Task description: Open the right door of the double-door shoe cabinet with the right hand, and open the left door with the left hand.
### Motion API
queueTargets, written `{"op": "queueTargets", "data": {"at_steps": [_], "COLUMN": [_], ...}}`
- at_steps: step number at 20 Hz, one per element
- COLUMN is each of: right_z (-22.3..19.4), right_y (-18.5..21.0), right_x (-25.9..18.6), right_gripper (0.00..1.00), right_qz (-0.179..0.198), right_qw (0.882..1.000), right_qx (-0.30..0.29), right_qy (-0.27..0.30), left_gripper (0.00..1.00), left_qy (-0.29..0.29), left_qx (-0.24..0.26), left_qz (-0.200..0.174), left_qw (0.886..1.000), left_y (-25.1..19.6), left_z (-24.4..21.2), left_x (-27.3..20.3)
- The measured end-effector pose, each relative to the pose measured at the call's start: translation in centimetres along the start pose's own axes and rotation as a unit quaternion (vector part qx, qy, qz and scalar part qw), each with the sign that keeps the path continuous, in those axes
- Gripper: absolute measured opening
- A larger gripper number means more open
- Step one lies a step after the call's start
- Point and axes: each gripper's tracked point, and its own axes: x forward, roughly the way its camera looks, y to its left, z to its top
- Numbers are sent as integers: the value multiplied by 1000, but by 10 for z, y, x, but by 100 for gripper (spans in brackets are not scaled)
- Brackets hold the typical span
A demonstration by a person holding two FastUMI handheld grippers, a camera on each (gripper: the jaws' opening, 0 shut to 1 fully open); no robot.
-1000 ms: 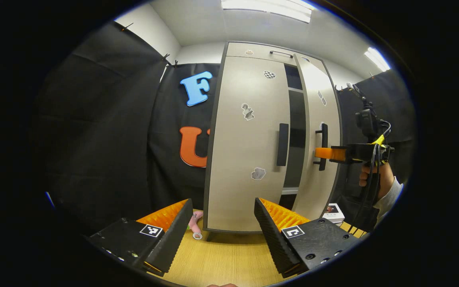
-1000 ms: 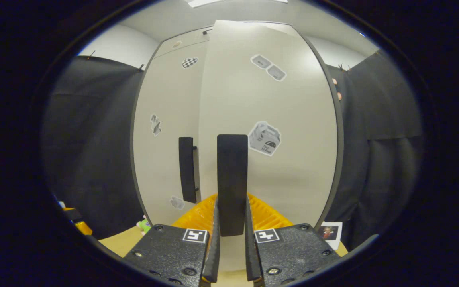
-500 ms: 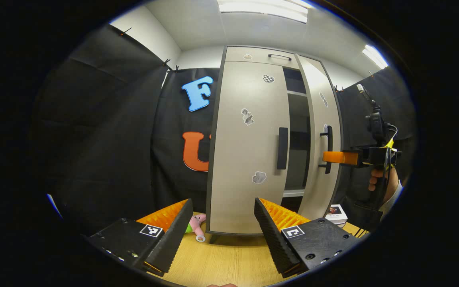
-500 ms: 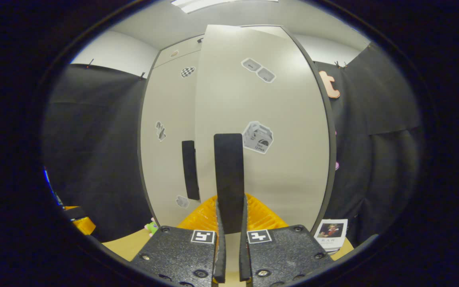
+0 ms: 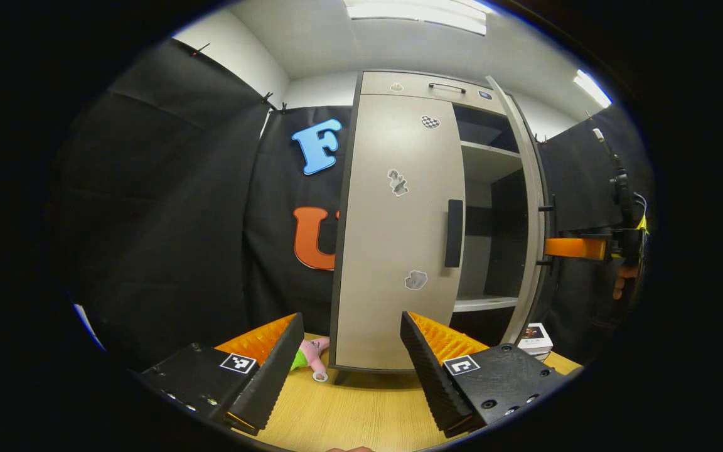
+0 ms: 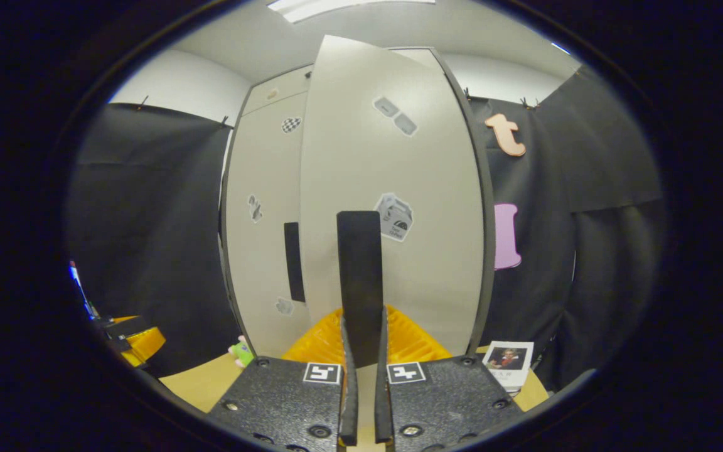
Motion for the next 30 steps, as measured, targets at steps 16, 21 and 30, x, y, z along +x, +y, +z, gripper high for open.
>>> {"op": "queueTargets", "data": {"at_steps": [16,21,30], "right_z": [5,-2,1], "right_y": [-159,-158,-67], "right_x": [-78,-71,-112], "right_gripper": [4,4,8], "right_qz": [-174,-117,-111], "right_qw": [984,993,992], "right_qx": [-26,31,-38], "right_qy": [-18,-14,-52], "left_gripper": [93,92,92], "left_qy": [1,3,-1], "left_qx": [-6,-4,8], "left_qz": [-60,-45,-17], "left_qw": [998,999,1000], "left_y": [-56,-48,-33], "left_z": [-4,-4,1], "left_x": [12,9,7]}}
